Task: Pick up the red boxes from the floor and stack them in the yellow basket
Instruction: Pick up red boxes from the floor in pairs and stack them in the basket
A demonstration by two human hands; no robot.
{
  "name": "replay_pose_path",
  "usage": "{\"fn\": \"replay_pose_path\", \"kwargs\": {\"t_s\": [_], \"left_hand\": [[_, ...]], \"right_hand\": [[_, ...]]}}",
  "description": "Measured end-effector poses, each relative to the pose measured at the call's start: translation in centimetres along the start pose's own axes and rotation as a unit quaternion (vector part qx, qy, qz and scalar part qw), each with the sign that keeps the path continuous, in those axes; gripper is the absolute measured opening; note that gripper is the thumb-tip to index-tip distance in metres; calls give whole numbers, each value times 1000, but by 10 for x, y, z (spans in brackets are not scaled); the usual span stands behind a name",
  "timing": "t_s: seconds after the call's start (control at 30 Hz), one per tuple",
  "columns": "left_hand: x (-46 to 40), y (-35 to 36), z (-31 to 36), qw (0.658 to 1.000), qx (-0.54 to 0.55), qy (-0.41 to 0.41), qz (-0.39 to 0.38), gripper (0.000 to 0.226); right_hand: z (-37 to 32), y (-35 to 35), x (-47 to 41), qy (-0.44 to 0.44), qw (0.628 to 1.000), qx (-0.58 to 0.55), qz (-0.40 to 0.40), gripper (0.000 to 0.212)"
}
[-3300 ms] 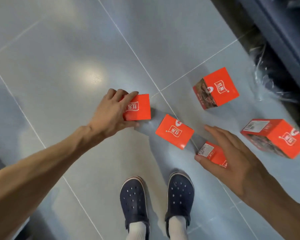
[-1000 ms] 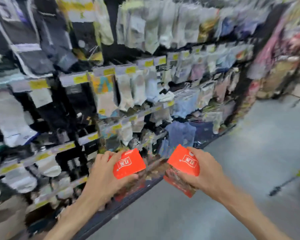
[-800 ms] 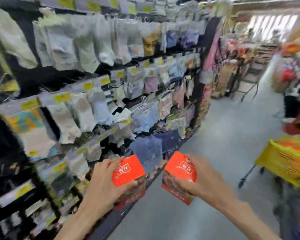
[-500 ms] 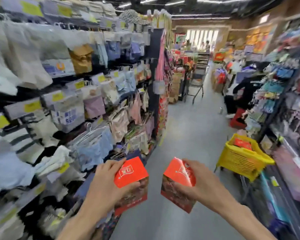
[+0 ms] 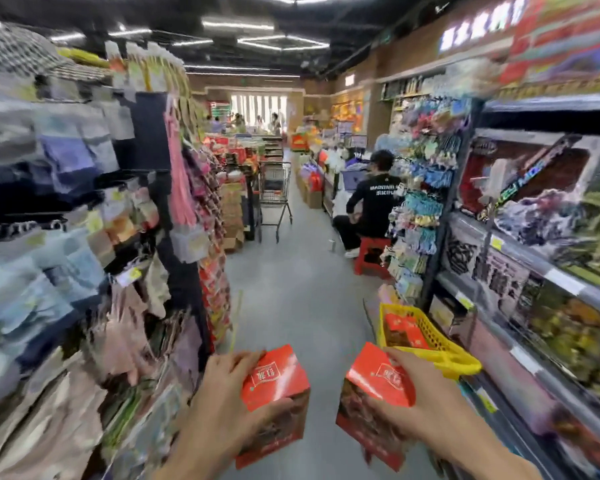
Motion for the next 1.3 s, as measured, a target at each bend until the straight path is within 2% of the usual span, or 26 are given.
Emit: {"fn": "replay_pose_path", "kwargs": {"t_s": [0.33,0.43,0.53,0.67,0.77,0.9,1.03,1.3], "left_hand": [[-286,89,-57,997,14,52,-52,105],[-367,111,-75,996,23,66,-59,94],[-449,141,-91,993,31,90,-73,94],[-562,195,-107,983,37,146,-101,93],[-642,238,-110,971,40,197,-131,90],[-737,302,-93,940,63,274,-195,92],[-802,375,-56,895,81,354,-260,92],[-837,551,31,782,86,484,-383,93]], "right_hand": [[73,-19,-254,58,997,18,44,83],[98,-21,-325,86,995,4,52,84],[120,-25,-389,110,992,14,66,82],[152,-26,-467,167,981,29,95,68],[184,-28,-516,222,966,40,125,75],[224,-36,-558,309,934,34,177,82],[260,-46,-567,389,892,43,226,79],[341,-40,-554,512,814,84,260,82]]}}
Point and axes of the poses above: each hand's wrist, its own x-axis away from the middle knuckle, its own y-axis out of the palm, z = x × y, the point moved 5 cm from there along -x, towards the middle knuckle, and after that the axes turned 2 degrees about -z, right-handed, at the moved point
